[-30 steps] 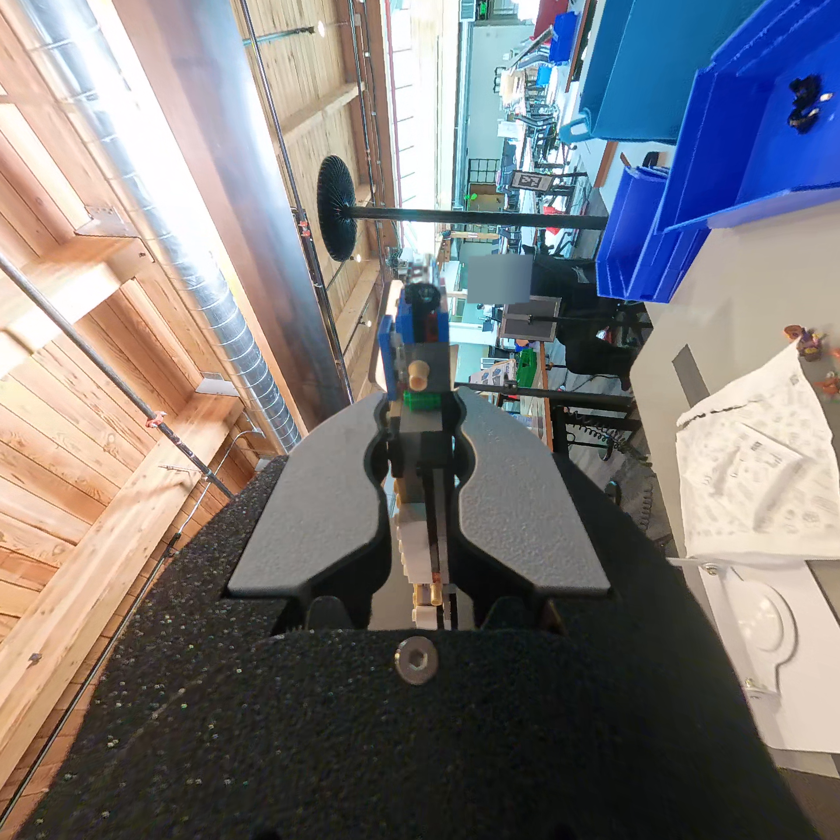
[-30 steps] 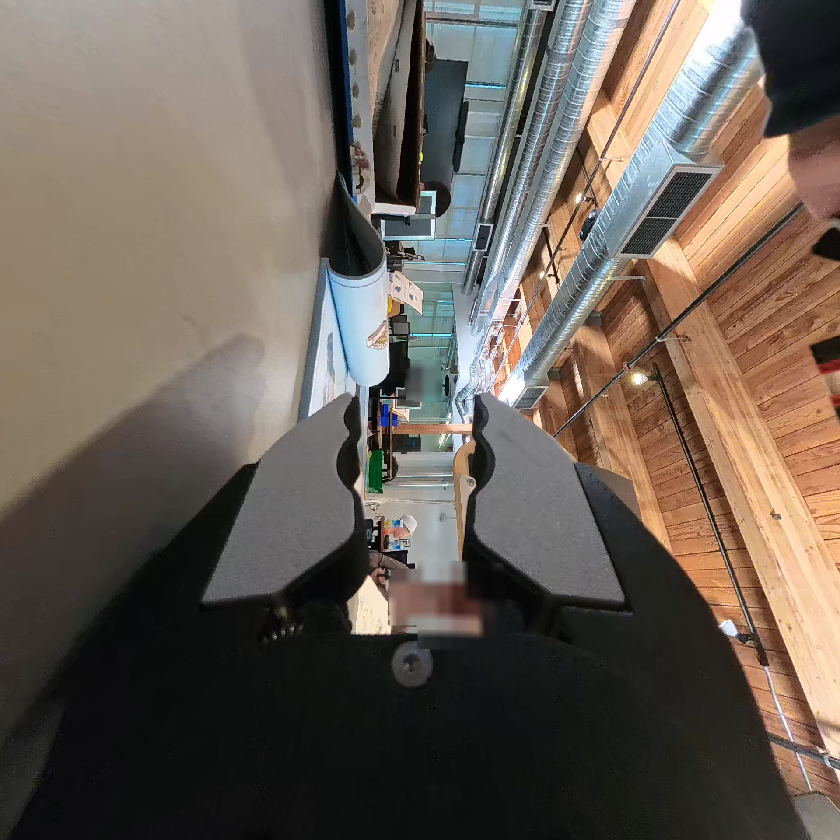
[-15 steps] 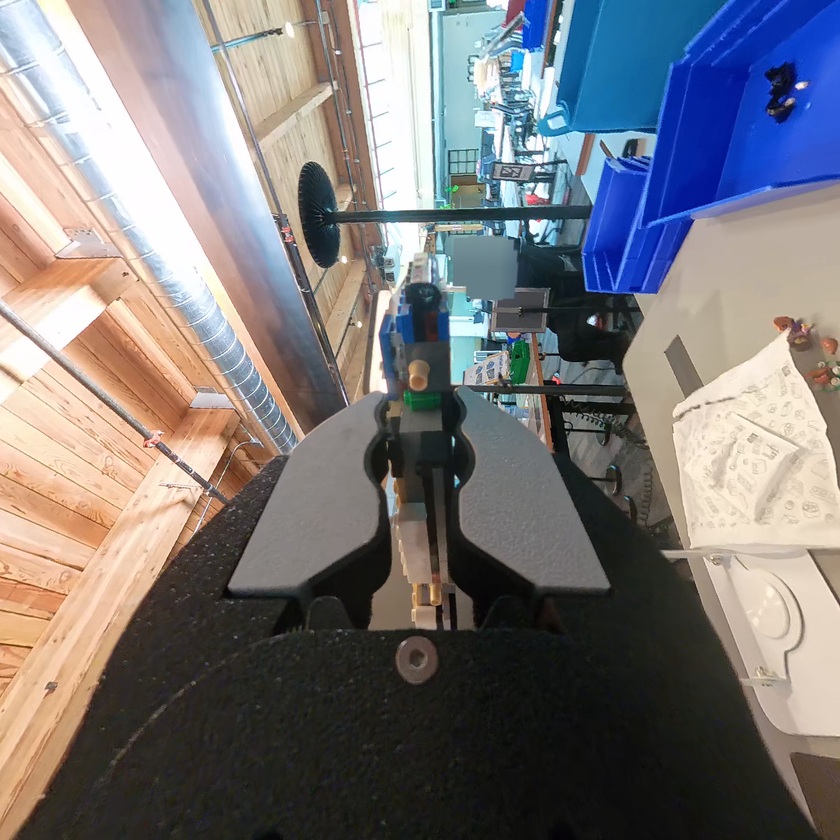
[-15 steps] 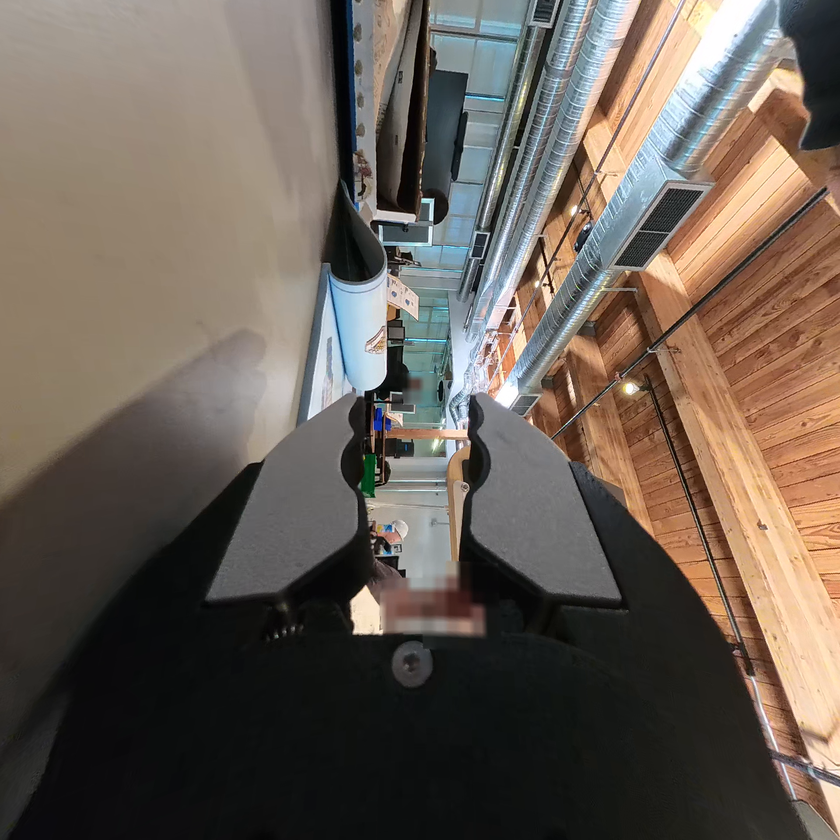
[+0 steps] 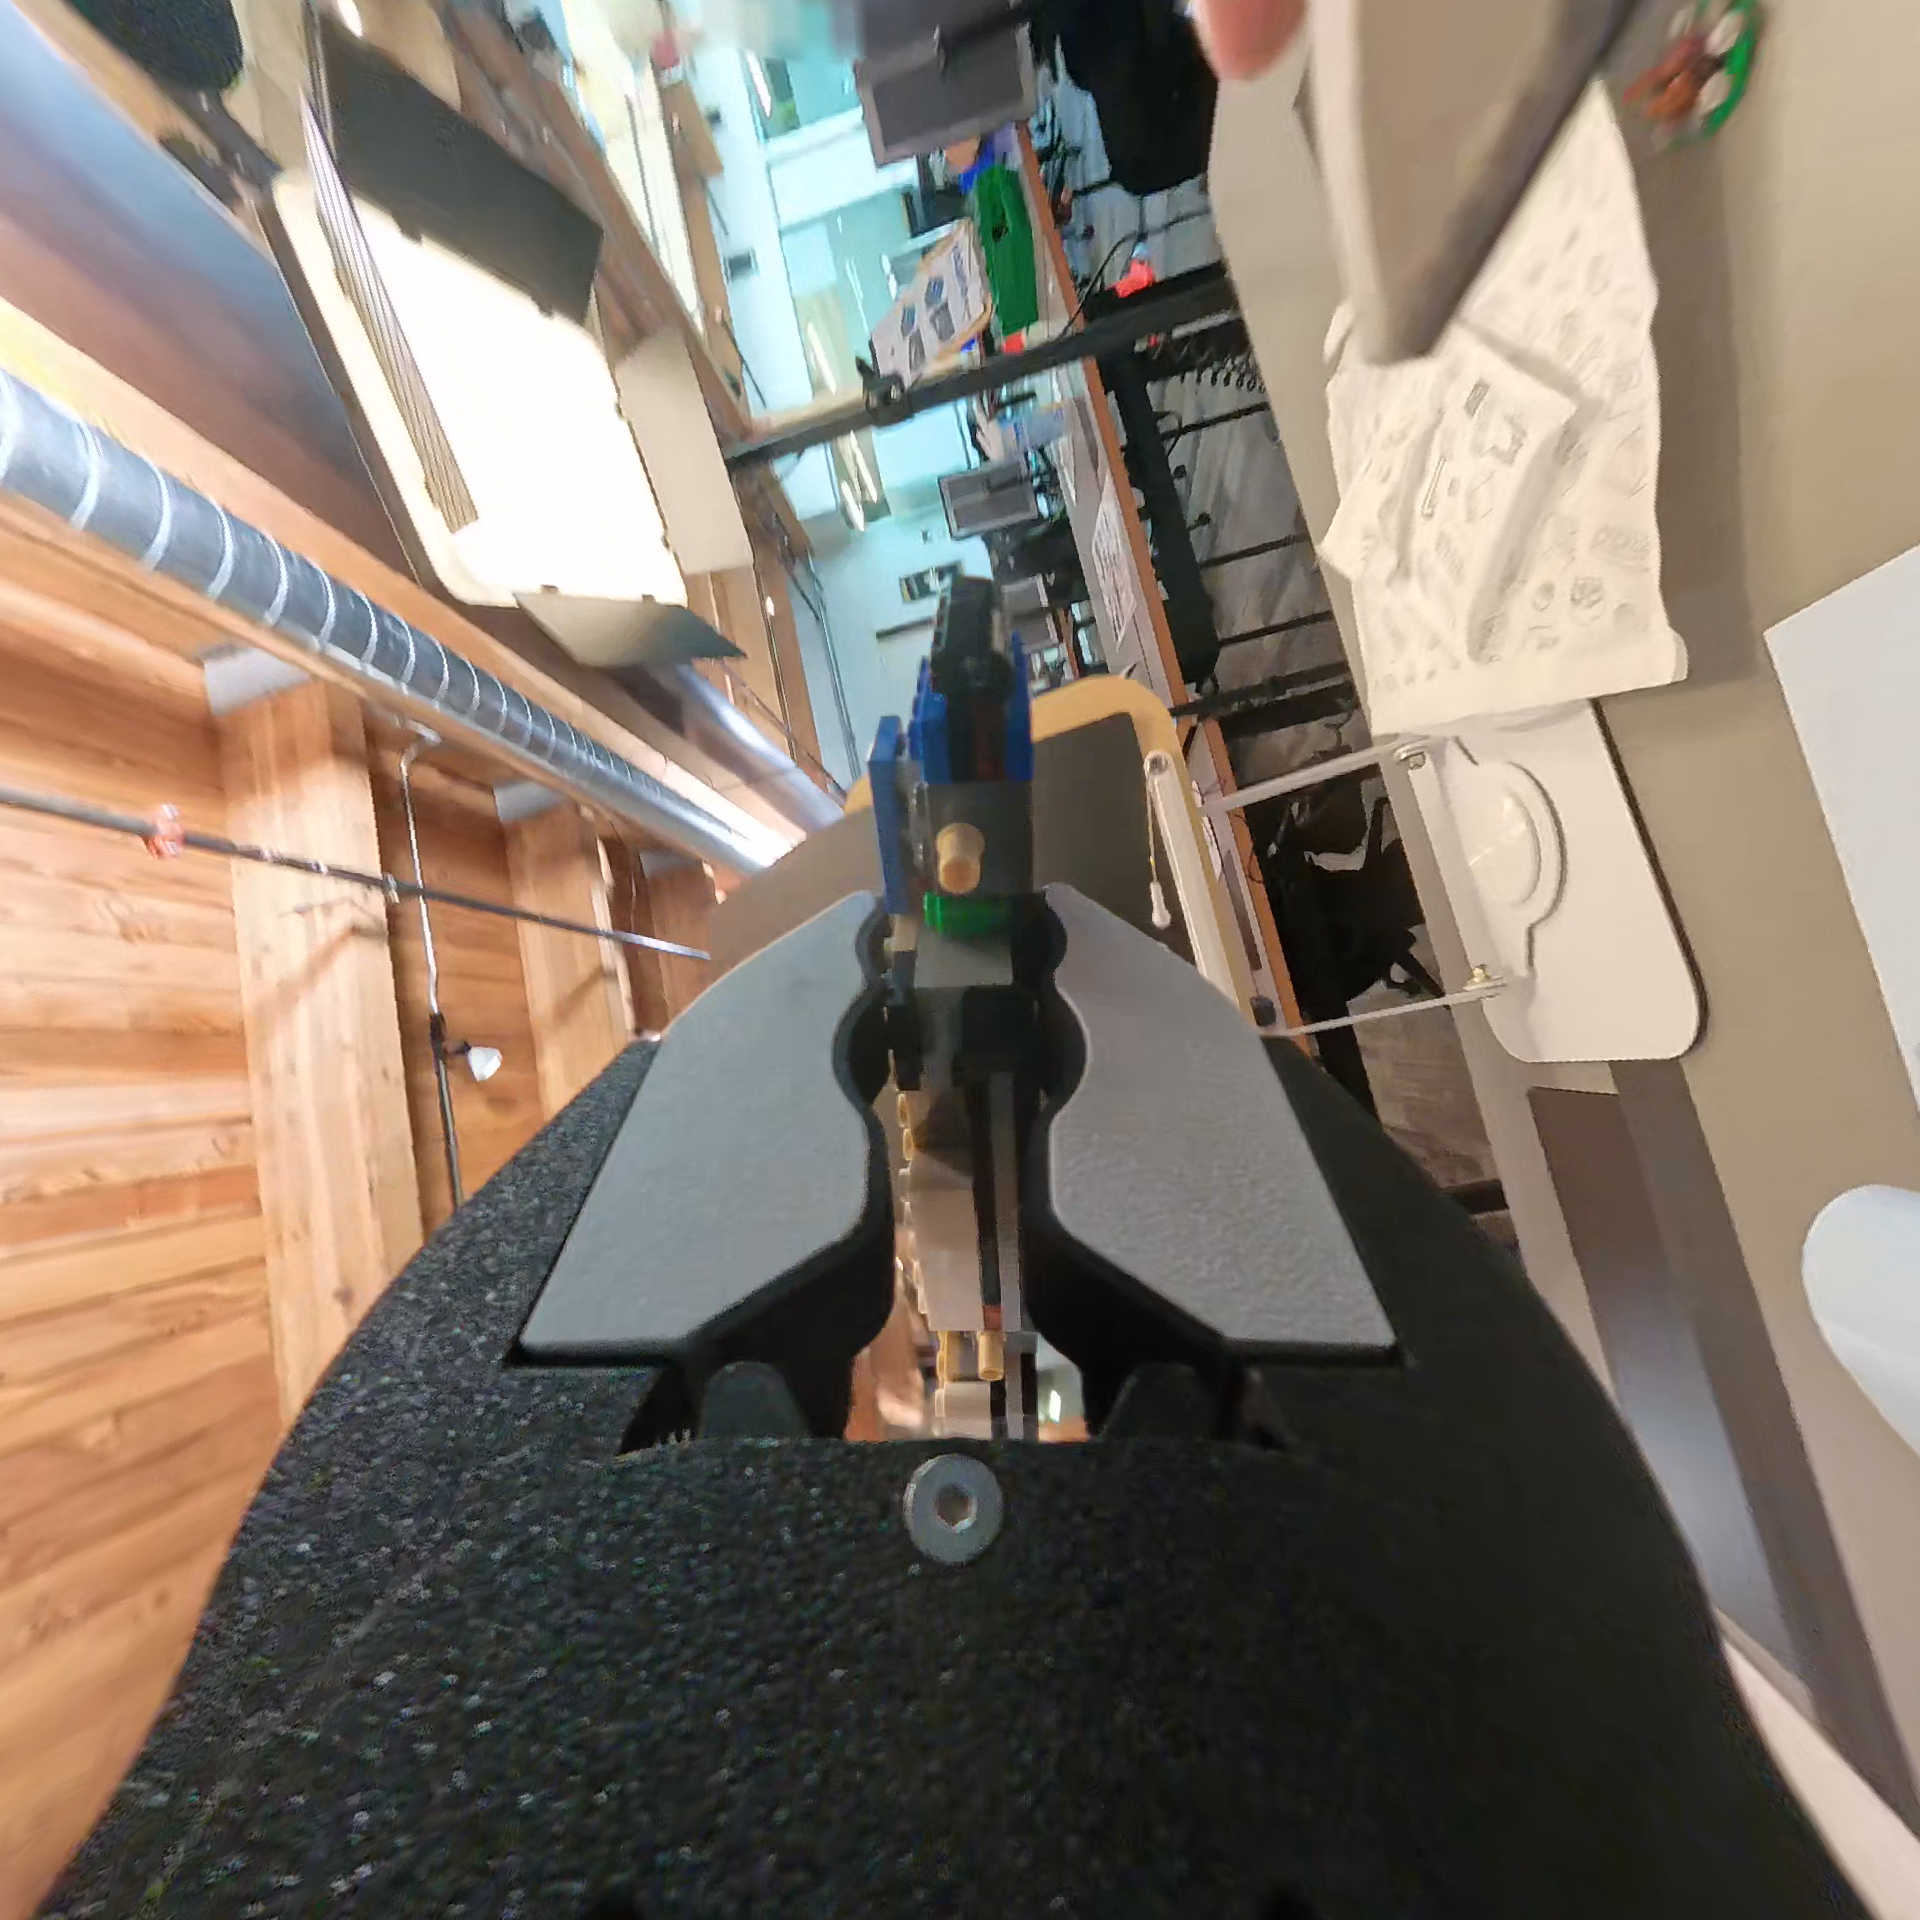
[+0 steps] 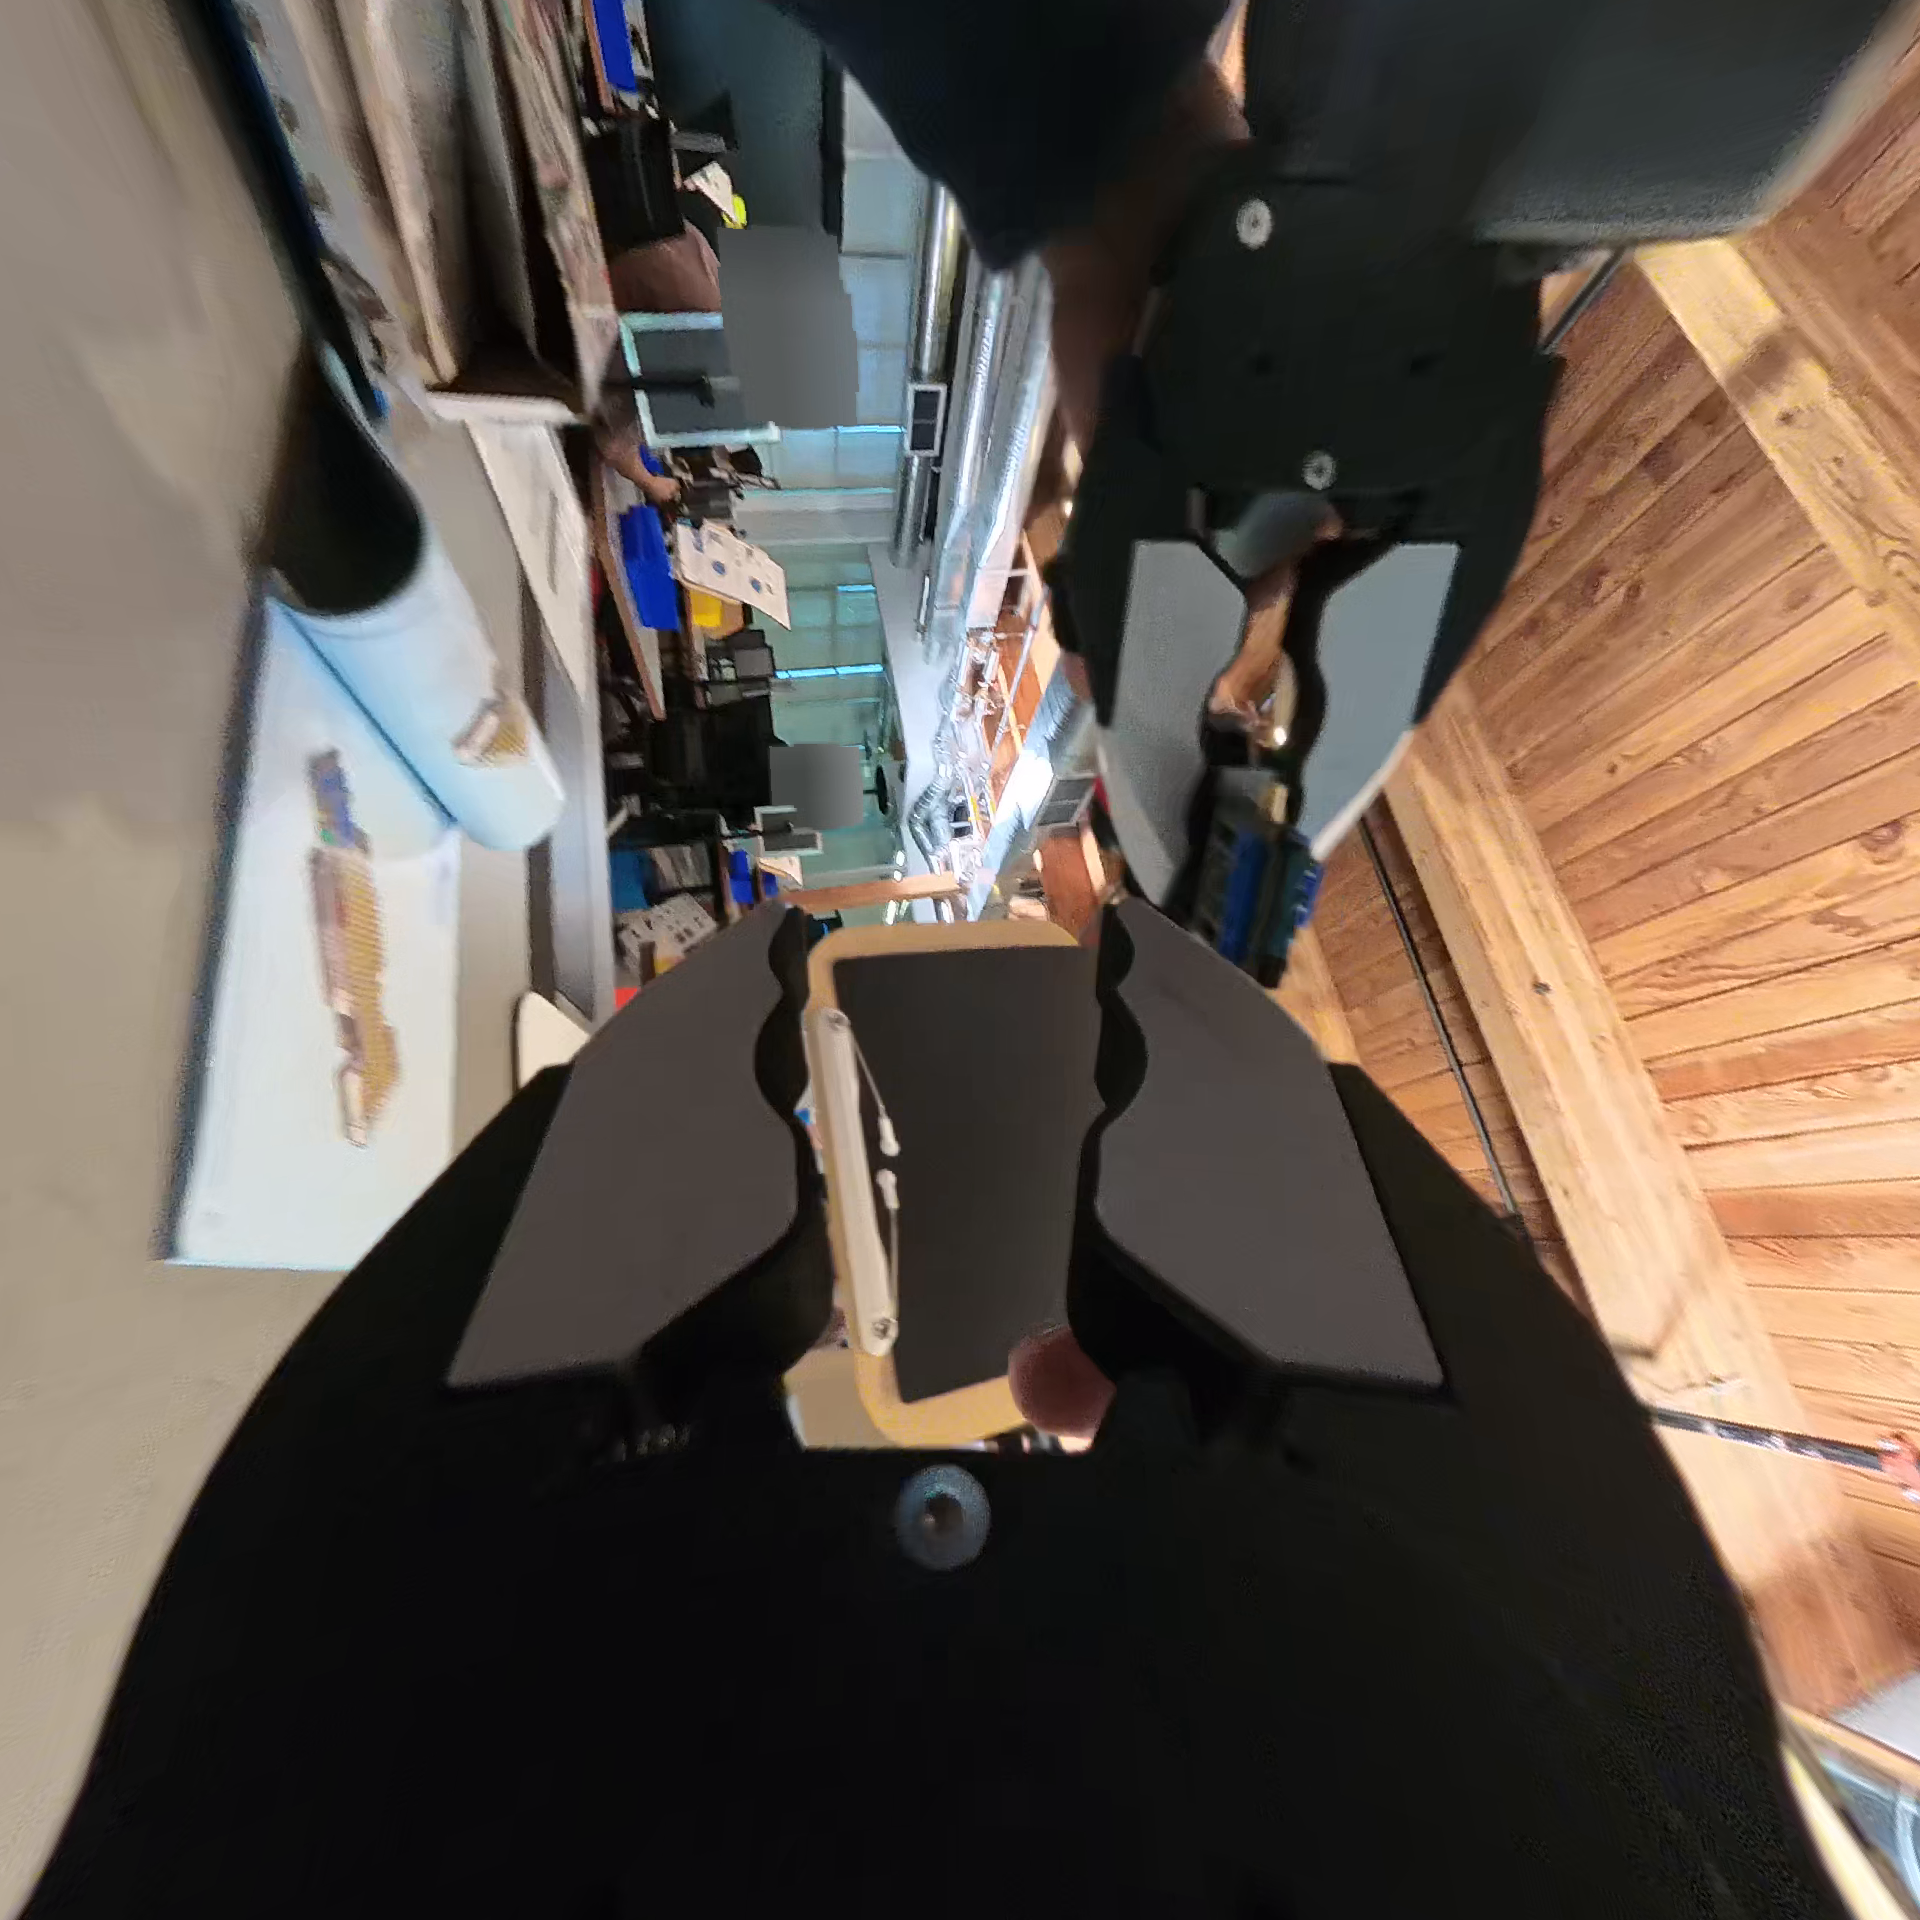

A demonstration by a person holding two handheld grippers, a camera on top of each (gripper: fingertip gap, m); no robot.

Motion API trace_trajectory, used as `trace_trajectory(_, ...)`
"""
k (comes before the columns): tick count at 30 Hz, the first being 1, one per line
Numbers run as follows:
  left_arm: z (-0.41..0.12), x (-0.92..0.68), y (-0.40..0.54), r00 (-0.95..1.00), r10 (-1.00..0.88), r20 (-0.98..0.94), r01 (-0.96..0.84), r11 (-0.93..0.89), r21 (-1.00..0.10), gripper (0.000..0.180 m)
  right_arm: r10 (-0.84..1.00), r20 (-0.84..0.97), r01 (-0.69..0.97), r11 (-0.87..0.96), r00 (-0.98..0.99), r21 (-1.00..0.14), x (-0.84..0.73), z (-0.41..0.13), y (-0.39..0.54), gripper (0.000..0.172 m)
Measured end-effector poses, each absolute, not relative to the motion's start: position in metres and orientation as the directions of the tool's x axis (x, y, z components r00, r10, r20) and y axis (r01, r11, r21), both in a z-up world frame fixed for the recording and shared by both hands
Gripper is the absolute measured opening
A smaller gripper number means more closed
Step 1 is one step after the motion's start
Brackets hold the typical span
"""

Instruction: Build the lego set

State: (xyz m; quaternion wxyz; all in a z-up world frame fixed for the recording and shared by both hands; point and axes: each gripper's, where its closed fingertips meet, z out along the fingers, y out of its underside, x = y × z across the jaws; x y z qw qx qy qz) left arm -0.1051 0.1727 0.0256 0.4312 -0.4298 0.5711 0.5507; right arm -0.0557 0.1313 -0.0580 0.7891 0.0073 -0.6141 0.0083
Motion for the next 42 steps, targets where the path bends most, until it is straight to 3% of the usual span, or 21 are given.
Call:
trace_trajectory(3, 0.024, -0.122, 0.174, -0.174, -0.006, -0.985, -0.984, -0.034, 0.174, 0.024, -0.034, 0.963, 0.048, 0.999, 0.268, 0.022, -0.063, -0.035, 0.153, 0.056)
trace_trajectory(9, 0.013, -0.130, 0.179, -0.166, -0.076, -0.983, -0.984, -0.058, 0.171, 0.024, 0.037, 0.962, 0.047, 0.998, 0.270, -0.051, -0.091, 0.016, 0.167, 0.059)
trace_trajectory(13, 0.017, -0.137, 0.179, -0.131, -0.075, -0.989, -0.985, -0.103, 0.138, 0.024, -0.037, 0.987, -0.005, 0.999, 0.158, 0.038, -0.110, 0.012, 0.159, 0.057)
trace_trajectory(27, 0.024, -0.147, 0.183, -0.011, -0.062, -0.998, -0.990, -0.140, 0.019, 0.024, 0.001, 0.998, -0.055, 0.999, 0.064, 0.002, -0.125, 0.032, 0.165, 0.047)
trace_trajectory(42, 0.015, -0.150, 0.192, -0.022, -0.077, -0.997, -0.980, -0.197, 0.037, 0.024, -0.045, 0.998, -0.012, 0.999, 0.048, 0.046, -0.138, 0.020, 0.178, 0.034)
